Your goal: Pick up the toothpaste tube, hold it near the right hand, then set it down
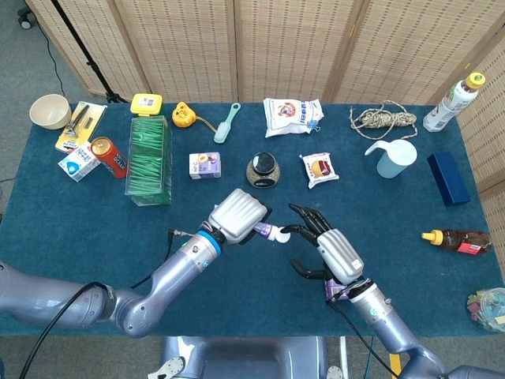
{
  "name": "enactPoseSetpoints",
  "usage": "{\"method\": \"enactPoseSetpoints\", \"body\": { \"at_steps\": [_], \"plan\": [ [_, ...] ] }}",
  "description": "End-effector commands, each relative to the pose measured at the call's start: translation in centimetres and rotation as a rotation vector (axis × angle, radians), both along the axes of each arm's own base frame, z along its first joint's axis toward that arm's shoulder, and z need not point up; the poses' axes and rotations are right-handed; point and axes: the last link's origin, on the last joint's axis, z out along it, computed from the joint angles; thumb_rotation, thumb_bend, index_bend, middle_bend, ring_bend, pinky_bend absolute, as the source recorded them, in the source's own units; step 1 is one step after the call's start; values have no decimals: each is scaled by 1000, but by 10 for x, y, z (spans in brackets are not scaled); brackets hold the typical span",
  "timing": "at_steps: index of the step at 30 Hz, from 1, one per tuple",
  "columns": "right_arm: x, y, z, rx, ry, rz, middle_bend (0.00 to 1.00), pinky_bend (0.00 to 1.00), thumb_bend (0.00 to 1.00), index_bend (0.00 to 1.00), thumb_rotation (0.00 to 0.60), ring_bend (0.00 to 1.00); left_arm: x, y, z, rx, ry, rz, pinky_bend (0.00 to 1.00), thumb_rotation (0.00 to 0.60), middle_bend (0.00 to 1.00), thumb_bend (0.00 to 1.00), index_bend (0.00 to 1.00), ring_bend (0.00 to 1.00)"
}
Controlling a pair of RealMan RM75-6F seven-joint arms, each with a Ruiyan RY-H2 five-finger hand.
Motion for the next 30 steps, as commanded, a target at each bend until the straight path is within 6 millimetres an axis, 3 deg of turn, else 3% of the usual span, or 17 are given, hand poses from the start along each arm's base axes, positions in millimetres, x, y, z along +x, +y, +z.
{"method": "enactPoseSetpoints", "body": {
  "at_steps": [1,30],
  "plan": [
    [-1,0,-1,0,9,-3,0,0,390,252,600,0,0,0,0,-3,-3,5,538,600,526,514,517,473],
    [4,-3,-12,26,20,2,0,0,391,255,600,0,-6,-5,6,26,-103,-15,538,600,534,514,517,478]
  ]
}}
